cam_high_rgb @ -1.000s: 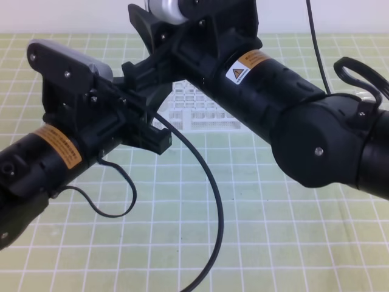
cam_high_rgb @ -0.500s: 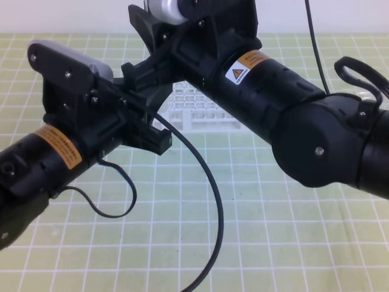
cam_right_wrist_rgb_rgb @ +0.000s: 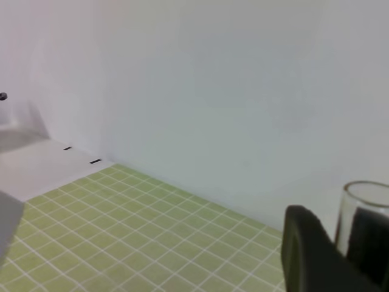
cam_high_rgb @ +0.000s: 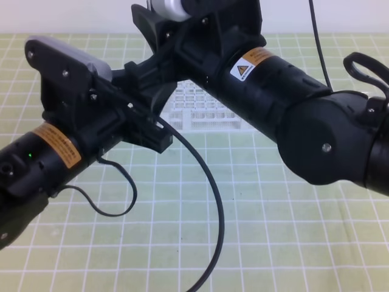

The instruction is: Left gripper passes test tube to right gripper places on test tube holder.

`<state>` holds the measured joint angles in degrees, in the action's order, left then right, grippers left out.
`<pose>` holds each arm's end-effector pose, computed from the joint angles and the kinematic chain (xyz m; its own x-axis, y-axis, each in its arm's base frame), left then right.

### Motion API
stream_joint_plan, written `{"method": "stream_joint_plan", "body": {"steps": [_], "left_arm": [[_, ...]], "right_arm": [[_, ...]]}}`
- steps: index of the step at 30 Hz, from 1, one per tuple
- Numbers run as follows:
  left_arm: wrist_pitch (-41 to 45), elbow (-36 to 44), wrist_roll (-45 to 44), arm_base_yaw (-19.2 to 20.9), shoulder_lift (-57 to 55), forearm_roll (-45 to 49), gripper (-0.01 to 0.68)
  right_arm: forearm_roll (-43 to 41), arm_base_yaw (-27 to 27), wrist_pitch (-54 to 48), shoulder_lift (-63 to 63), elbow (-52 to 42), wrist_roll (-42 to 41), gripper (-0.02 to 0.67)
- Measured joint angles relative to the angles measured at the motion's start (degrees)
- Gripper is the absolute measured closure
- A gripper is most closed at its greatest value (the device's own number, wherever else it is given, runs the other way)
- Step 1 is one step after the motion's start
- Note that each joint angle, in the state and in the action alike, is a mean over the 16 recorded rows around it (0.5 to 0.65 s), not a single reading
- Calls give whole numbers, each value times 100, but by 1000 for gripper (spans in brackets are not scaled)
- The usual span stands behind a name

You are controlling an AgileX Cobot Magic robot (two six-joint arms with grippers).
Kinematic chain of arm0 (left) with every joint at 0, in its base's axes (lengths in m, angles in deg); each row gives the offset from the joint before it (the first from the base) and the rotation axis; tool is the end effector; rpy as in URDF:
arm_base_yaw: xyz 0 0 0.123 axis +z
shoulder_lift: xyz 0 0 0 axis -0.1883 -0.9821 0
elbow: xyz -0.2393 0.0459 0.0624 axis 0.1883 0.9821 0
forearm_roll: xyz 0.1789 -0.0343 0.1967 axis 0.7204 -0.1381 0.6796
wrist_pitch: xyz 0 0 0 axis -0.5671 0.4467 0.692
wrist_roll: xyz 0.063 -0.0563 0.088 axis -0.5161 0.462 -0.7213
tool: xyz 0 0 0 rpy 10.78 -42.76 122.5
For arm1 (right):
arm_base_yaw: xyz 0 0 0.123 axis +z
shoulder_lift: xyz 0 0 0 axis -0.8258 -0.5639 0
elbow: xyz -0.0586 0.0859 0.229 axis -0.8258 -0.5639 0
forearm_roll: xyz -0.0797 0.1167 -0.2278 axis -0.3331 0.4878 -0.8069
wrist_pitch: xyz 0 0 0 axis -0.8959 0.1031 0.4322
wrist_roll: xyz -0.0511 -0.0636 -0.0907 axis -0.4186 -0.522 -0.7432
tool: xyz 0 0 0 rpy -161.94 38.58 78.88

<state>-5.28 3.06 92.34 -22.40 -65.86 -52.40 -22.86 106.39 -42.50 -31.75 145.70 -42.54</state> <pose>0.2639 -0.1940 0.2720 0.0017 -0.0033 -1.0000 0.6632 0.7484 -0.0013 0.2770 0.3137 0.3457 0.0583 0.0576 -0.9966 -0.6849 0.7286 0.0021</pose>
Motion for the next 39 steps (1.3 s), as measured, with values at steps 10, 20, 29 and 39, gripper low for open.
{"method": "stream_joint_plan", "body": {"steps": [10, 20, 29, 39], "left_arm": [[487, 0, 6, 1, 18, -50, 237], [1363, 18, -139, 121, -1, -65, 348], [850, 745, -359, 426, 272, -291, 589], [-1831, 2883, -1094, 632, 1195, -1032, 671]], "right_arm": [[137, -166, -109, 58, 0, -95, 558], [265, -511, -609, 316, 0, -224, 558], [269, -609, -1119, 541, -52, -289, 558], [267, -610, -1292, 724, -213, -292, 558]]}}
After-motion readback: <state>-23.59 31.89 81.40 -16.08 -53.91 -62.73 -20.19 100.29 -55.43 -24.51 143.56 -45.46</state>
